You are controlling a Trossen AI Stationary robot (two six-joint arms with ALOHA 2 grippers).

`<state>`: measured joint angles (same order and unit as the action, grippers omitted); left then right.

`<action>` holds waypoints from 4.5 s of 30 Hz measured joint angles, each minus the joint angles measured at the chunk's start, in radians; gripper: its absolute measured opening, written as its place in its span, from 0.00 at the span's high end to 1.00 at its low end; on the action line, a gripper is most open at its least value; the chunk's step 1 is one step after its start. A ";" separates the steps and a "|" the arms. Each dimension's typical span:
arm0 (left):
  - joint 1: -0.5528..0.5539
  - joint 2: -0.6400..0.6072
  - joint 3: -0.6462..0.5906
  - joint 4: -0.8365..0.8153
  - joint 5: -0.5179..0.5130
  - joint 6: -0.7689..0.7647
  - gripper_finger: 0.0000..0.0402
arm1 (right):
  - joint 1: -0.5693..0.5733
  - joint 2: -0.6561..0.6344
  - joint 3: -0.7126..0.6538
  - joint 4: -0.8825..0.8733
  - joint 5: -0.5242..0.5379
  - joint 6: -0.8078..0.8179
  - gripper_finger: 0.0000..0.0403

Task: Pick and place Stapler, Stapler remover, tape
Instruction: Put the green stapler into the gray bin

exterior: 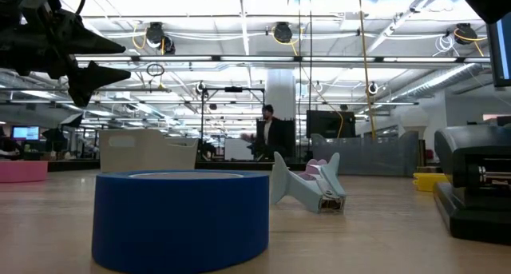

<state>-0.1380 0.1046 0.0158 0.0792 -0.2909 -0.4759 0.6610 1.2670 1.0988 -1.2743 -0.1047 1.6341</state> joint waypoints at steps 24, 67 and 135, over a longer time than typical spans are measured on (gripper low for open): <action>0.000 0.000 0.000 0.001 0.000 0.000 0.39 | 0.009 0.037 -0.203 0.185 -0.136 0.035 0.36; 0.000 0.000 0.000 0.000 0.000 0.000 0.39 | 0.074 0.037 -0.375 0.571 -0.154 0.212 0.35; 0.000 0.022 0.000 0.329 -0.052 -0.082 0.39 | 0.009 -0.020 -0.375 0.690 0.001 0.144 0.73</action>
<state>-0.1379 0.1265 0.0158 0.4079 -0.3428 -0.5583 0.6696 1.2467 0.7242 -0.5843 -0.1040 1.7778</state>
